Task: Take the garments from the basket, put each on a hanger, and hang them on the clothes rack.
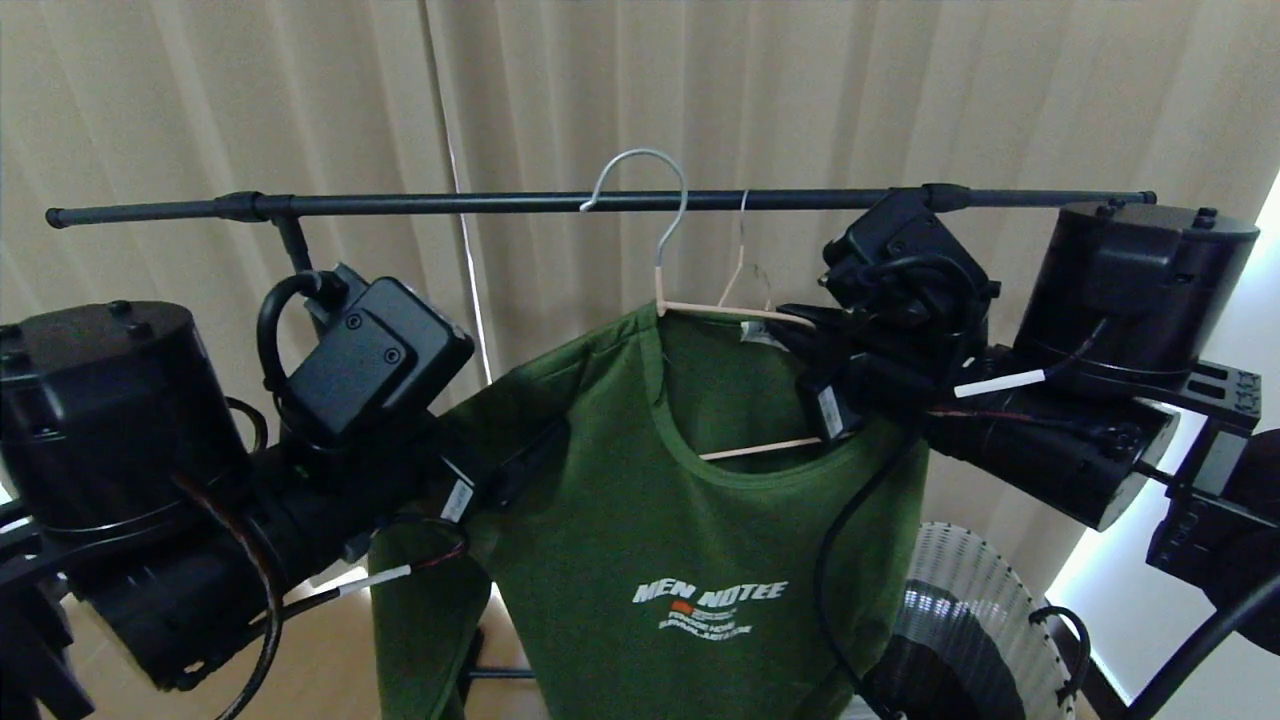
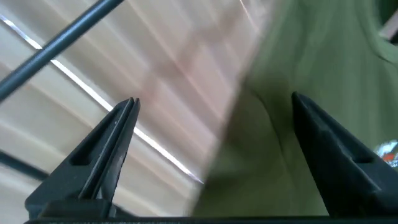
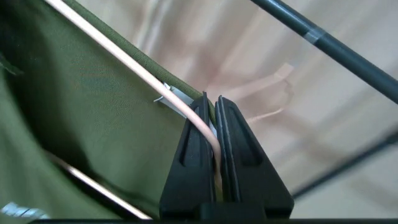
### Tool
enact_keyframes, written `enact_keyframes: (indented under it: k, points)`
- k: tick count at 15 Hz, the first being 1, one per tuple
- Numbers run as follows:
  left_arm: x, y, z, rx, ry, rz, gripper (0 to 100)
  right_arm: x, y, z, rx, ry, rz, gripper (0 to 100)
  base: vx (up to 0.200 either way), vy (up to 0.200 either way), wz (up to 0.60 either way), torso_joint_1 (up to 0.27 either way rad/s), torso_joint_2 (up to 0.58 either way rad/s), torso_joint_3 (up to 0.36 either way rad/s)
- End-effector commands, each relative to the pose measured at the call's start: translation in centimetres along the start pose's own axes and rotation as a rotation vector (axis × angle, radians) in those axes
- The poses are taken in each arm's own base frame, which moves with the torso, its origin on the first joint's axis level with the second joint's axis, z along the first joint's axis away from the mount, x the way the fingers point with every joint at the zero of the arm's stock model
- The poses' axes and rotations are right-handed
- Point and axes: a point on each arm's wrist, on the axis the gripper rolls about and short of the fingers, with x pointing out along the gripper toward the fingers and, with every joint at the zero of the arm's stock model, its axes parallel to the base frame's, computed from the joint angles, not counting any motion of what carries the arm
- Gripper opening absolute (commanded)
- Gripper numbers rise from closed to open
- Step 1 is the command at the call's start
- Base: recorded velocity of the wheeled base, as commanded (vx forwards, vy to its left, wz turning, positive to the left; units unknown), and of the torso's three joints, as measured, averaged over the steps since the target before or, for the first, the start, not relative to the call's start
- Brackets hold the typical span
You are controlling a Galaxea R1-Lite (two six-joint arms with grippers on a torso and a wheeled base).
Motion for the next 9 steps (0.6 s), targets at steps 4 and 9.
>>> enact_keyframes:
  k: [4, 9]
  points:
    - [-3.8, 1.2, -2.5, -0.024, 0.043, 0.037, 100, -2.7, -3.9, 0.5, 0.024, -0.027, -0.122, 0, 0.000, 0.000, 0.00, 0.000, 0.00, 0.000]
    - [-4.3, -0.2, -5.6, -0.109, 0.155, -0.019, 100, -4.2, -4.6, 1.5, 0.106, -0.079, -0.138, 0, 0.000, 0.000, 0.00, 0.000, 0.00, 0.000]
